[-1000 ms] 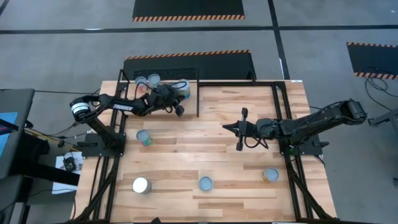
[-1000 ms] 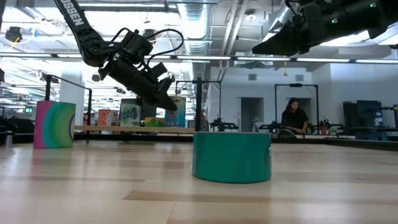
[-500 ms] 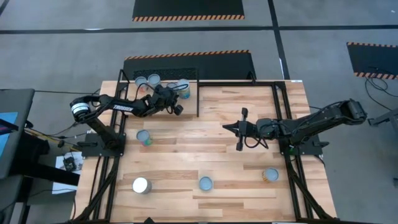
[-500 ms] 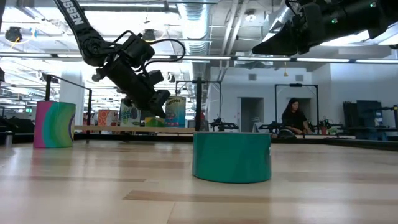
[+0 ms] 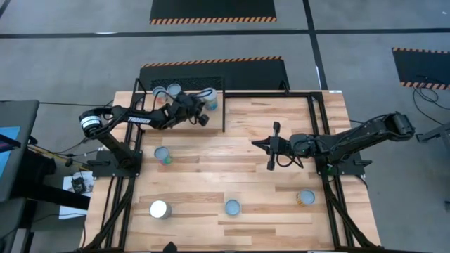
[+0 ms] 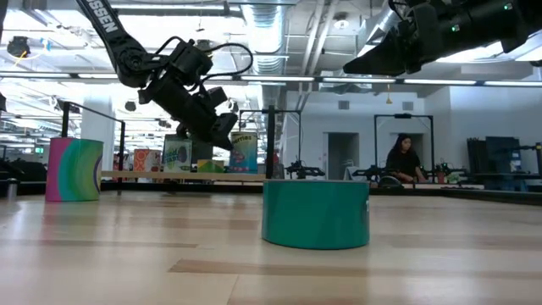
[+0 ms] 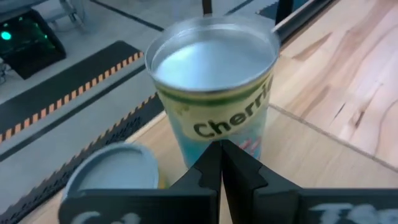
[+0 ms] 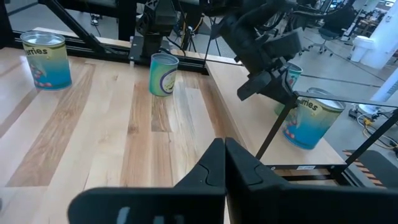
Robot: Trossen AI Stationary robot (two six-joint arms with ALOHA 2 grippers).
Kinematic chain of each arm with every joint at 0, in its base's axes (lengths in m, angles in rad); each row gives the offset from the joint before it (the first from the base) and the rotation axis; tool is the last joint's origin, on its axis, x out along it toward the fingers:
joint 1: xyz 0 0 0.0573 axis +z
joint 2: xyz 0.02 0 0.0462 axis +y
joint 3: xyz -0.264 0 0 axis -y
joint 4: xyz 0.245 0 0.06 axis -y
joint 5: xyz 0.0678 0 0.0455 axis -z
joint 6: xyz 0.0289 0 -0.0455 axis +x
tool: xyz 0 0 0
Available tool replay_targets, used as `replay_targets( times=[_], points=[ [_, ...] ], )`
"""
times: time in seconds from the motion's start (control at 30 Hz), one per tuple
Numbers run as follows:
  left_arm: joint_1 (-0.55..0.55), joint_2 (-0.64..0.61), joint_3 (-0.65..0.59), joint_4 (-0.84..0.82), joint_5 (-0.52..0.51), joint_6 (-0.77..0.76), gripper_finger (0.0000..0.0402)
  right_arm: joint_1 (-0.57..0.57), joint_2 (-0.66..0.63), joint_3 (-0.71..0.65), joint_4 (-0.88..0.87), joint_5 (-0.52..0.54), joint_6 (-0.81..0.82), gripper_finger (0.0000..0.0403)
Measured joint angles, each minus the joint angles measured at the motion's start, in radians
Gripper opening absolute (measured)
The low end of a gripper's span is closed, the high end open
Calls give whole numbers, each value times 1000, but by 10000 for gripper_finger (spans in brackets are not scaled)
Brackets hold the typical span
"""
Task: Pick and place cans onto a shelf
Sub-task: Put the top canned cherries on the shelf
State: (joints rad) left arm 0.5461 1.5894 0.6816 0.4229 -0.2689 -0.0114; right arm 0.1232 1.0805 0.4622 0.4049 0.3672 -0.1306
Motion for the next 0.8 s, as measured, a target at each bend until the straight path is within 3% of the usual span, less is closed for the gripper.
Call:
replay_targets(
  times=[0.43, 0.8],
  points=[
    [-25, 0, 32, -121, 106, 29, 2, 0, 0, 0, -9, -1, 1, 11],
    [-49, 55, 34, 7, 150, 0, 2, 1, 0, 0, -6, -1, 7, 11]
  ],
)
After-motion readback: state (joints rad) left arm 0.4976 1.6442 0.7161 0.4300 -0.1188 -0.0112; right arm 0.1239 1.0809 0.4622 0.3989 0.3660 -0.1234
